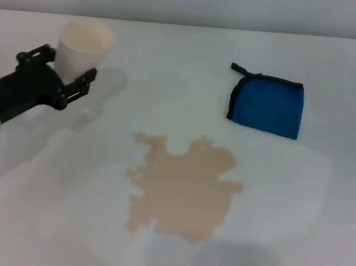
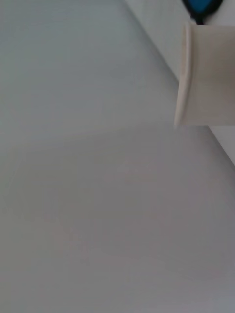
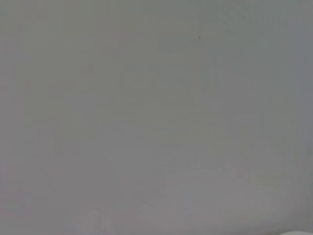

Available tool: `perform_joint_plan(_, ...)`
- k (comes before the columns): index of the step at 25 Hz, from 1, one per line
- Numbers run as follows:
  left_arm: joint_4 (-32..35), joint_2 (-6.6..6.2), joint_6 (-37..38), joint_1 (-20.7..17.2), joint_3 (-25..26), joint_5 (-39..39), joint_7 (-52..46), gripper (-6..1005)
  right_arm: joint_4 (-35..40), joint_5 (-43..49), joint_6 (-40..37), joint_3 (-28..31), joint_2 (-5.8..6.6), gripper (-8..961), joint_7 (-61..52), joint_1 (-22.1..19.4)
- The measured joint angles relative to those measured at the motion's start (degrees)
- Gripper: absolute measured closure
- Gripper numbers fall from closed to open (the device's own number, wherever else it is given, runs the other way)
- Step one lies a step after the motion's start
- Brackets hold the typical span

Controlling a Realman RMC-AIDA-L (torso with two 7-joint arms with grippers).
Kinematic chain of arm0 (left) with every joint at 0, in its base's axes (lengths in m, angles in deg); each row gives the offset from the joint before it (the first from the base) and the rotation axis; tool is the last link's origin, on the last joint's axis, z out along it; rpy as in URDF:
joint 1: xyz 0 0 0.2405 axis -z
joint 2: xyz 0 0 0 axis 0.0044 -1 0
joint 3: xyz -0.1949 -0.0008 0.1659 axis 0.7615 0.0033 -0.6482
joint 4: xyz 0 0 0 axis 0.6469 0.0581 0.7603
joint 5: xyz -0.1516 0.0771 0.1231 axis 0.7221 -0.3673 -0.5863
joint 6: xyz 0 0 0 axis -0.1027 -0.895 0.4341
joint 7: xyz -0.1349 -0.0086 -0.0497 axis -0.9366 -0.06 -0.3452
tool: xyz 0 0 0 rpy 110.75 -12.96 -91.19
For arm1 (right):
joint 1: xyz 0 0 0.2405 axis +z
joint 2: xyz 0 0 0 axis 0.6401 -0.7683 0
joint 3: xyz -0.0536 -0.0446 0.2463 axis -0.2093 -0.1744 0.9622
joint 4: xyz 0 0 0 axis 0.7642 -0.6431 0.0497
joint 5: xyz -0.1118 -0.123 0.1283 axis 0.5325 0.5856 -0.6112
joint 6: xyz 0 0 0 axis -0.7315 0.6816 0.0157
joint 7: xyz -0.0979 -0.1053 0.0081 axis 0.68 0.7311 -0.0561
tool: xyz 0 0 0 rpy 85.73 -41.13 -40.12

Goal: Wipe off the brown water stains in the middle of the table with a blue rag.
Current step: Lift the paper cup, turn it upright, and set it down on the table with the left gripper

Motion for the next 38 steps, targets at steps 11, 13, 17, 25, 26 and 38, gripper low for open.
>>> perform_joint_plan(11, -13.4, 0.51, -0.1, 1.1, 0.0, 19.8, 8.5, 366, 0.0, 0.0, 0.0, 0.0, -0.07, 172, 0.0, 0.2)
perform_joint_plan(13, -14.3, 0.52, 0.6, 1.4, 0.2, 20.0, 8.6, 366, 0.0, 0.0, 0.0, 0.0, -0.09, 172, 0.0, 0.4)
perform_joint_plan(17, -14.8, 0.75, 4.9, 1.9, 0.0, 21.6, 8.7, 365, 0.0, 0.0, 0.0, 0.0, -0.10, 172, 0.0, 1.3)
perform_joint_plan(25, -16.5, 0.72, 11.1, 4.9, -0.1, 22.3, 8.8, 366, 0.0, 0.0, 0.0, 0.0, -0.10, 173, -0.2, 2.4)
perform_joint_plan(26, -16.5, 0.72, 11.2, 5.0, -0.1, 22.3, 8.8, 366, 0.0, 0.0, 0.0, 0.0, -0.10, 173, -0.3, 2.5)
perform_joint_plan(38, -17.9, 0.87, 11.2, 5.0, -1.1, 21.9, 8.9, 365, 0.0, 0.0, 0.0, 0.0, -0.09, 173, -2.9, 2.9)
